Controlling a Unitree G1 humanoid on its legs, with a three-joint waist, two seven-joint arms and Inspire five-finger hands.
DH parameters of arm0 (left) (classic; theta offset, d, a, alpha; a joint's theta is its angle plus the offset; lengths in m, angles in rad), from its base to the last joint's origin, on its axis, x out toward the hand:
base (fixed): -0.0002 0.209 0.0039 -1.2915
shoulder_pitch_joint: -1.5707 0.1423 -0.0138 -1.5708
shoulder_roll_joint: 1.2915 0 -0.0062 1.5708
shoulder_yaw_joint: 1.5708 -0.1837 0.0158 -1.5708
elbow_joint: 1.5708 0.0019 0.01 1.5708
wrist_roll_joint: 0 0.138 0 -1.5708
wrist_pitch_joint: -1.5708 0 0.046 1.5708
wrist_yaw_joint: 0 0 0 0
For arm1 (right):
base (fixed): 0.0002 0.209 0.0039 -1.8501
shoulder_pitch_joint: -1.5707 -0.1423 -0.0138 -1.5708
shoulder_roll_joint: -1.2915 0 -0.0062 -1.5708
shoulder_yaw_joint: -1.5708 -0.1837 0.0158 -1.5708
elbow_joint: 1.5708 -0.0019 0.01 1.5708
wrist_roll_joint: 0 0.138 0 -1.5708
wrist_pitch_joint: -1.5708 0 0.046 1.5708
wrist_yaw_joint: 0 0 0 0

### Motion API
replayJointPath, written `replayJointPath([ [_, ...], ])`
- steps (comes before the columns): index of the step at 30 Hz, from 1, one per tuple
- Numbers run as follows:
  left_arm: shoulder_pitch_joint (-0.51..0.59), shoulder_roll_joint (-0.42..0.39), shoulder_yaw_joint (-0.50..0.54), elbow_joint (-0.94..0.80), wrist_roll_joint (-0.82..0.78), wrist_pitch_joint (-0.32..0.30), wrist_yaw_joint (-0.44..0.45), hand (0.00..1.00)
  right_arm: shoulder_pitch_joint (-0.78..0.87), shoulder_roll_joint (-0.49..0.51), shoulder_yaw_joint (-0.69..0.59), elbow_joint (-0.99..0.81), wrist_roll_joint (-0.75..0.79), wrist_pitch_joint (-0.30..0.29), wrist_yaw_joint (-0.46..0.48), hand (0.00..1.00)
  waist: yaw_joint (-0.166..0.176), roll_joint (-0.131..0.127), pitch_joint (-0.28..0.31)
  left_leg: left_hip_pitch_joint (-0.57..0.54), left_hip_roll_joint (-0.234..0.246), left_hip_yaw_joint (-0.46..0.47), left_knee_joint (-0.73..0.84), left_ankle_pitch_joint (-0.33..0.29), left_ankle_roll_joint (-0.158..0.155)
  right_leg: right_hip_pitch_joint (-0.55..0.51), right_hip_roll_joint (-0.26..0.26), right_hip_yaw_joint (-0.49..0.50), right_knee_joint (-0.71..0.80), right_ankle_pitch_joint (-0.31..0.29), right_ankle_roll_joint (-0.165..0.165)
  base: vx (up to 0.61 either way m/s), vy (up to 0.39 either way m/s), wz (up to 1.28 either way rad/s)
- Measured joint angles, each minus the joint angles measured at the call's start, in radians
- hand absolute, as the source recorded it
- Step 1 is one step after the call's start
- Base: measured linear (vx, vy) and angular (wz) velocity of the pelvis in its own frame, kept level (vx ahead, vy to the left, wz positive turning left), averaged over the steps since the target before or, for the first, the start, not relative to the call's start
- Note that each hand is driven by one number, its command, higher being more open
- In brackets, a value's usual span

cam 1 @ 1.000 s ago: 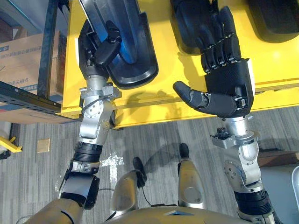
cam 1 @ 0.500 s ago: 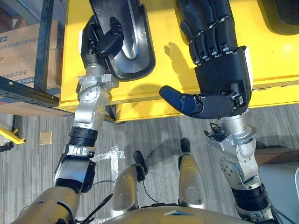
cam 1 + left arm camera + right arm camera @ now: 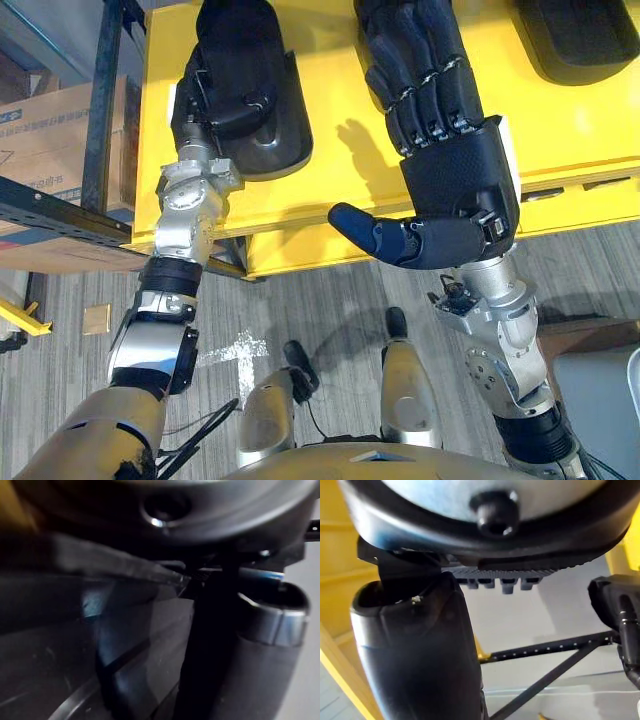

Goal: Walk over and take three plastic housings, then place them on the shelf

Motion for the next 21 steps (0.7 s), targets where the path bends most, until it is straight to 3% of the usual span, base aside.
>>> replayJointPath([
  [4, -0.007, 0.001, 0.005, 0.051, 0.016, 0.032, 0.009, 1.00, 0.029, 0.001, 0.010, 0.006, 0.000, 0.000, -0.010, 1.00, -0.005, 0.000, -0.031, 0.034, 0.002, 0.011, -0.015, 0.009, 0.010, 0.047, 0.006, 0.000, -0.061, 0.023, 0.000, 0.07, 0.016, -0.10],
  [11, 0.003, 0.015, -0.005, 0.202, 0.076, 0.118, -0.004, 1.00, 0.068, 0.001, 0.007, 0.067, -0.001, -0.023, -0.006, 1.00, -0.059, -0.003, -0.136, 0.124, -0.009, -0.014, -0.089, 0.029, -0.001, 0.150, 0.010, -0.027, -0.132, 0.025, -0.001, 0.08, -0.003, 0.01],
  [21, 0.003, 0.042, -0.088, 0.233, 0.076, 0.159, -0.120, 1.00, 0.070, -0.011, 0.012, 0.181, -0.019, -0.017, 0.018, 1.00, -0.054, -0.007, -0.176, 0.167, -0.024, -0.059, -0.157, 0.071, -0.004, 0.218, 0.017, -0.073, -0.188, 0.042, -0.014, 0.00, -0.015, 0.11],
])
